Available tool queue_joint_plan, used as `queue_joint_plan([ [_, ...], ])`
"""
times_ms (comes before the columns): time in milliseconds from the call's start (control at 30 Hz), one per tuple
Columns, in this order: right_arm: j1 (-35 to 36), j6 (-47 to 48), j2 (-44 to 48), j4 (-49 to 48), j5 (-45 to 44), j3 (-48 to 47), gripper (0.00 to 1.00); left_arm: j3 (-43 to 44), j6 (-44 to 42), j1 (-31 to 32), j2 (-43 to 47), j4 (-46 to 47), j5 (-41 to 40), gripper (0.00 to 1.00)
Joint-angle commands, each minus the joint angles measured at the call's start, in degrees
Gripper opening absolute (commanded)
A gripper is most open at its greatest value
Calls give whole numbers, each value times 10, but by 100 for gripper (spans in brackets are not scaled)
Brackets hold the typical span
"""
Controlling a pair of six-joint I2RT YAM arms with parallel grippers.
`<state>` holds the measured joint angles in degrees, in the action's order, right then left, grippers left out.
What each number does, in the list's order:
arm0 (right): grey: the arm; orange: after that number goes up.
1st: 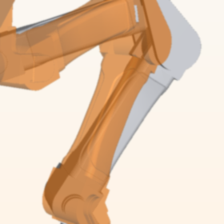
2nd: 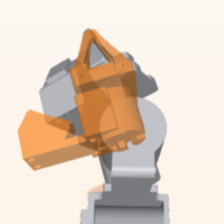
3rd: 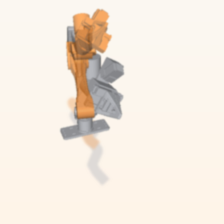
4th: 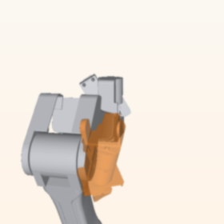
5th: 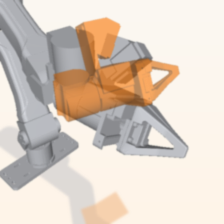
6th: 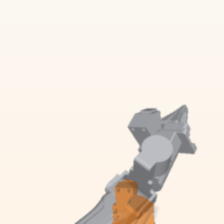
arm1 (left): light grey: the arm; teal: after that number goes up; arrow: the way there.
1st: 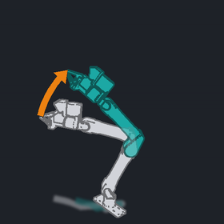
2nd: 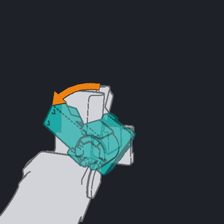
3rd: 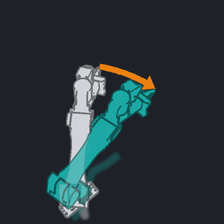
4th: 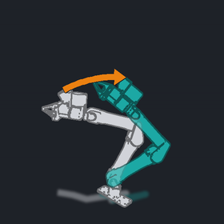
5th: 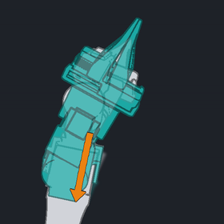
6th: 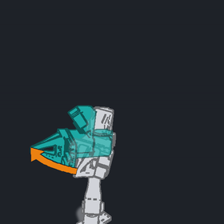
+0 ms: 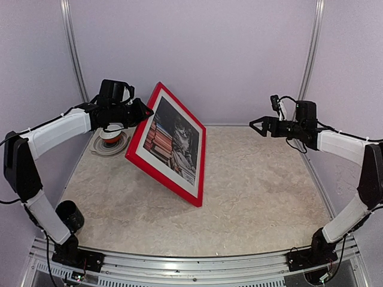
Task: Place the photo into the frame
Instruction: Turn over the photo frame.
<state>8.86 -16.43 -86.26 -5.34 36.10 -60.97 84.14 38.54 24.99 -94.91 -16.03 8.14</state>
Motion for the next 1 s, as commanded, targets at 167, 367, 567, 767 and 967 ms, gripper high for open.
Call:
queue_joint_plan([
  [167,-1,-56,-44,4,35,26,99,-103,6,1,32,151,15,0],
  [367,5,-87,-74,-26,49,53,99,-153,22,2,20,202,43,0],
  [567,20,-104,-97,-37,28,59,99,-187,33,15,10,221,31,0],
  [767,38,-119,-125,-43,9,58,99,-215,39,34,22,230,-12,0],
  [967,60,-126,-150,-43,-7,47,99,-242,52,46,31,239,-41,2],
])
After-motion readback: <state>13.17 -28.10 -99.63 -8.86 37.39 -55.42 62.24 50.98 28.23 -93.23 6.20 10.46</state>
